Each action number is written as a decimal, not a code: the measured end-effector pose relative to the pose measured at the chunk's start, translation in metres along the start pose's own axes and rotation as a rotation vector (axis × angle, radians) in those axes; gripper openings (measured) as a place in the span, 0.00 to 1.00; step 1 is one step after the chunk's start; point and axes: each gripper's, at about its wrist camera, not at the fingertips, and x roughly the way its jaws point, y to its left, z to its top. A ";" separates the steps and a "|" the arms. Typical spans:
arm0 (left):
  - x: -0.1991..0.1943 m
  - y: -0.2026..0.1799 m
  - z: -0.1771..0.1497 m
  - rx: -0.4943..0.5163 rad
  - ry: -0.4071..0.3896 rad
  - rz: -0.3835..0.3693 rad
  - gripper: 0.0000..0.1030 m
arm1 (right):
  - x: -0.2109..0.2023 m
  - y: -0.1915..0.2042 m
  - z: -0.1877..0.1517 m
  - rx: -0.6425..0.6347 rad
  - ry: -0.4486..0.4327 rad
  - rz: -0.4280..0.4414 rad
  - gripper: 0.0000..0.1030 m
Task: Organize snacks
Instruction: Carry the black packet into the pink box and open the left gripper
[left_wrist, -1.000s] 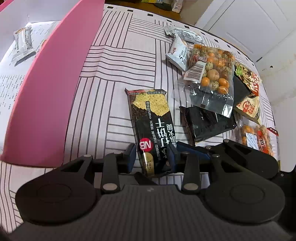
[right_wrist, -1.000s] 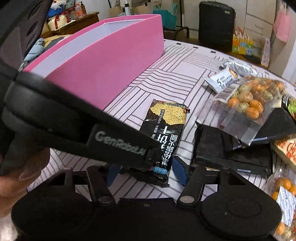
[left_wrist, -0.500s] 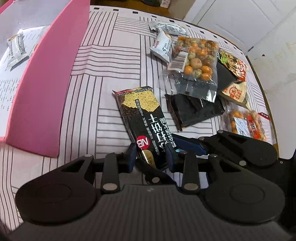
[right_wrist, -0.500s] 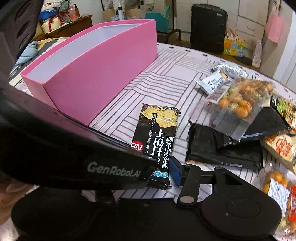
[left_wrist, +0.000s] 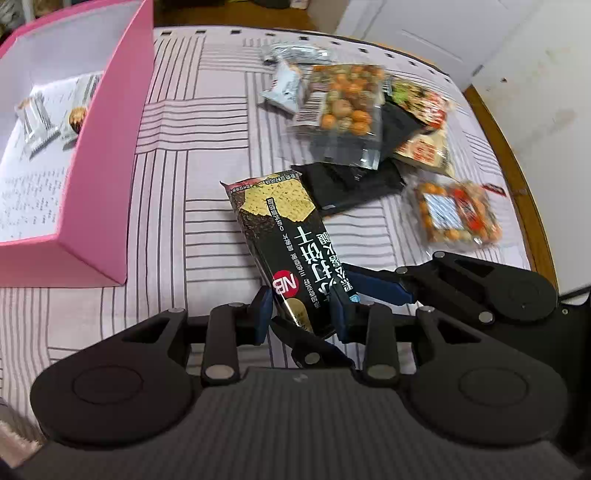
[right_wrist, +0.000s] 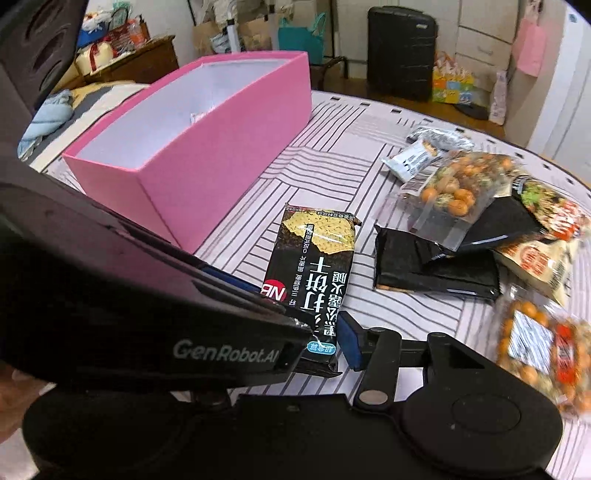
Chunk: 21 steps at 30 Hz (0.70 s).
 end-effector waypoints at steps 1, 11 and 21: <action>-0.006 -0.003 -0.003 0.013 -0.001 0.001 0.31 | -0.006 0.003 -0.002 0.005 -0.006 0.000 0.54; -0.072 -0.010 -0.022 0.055 -0.098 -0.019 0.31 | -0.057 0.032 0.003 0.006 -0.083 -0.025 0.54; -0.129 0.007 -0.023 0.043 -0.192 -0.031 0.31 | -0.087 0.070 0.032 -0.095 -0.135 -0.049 0.54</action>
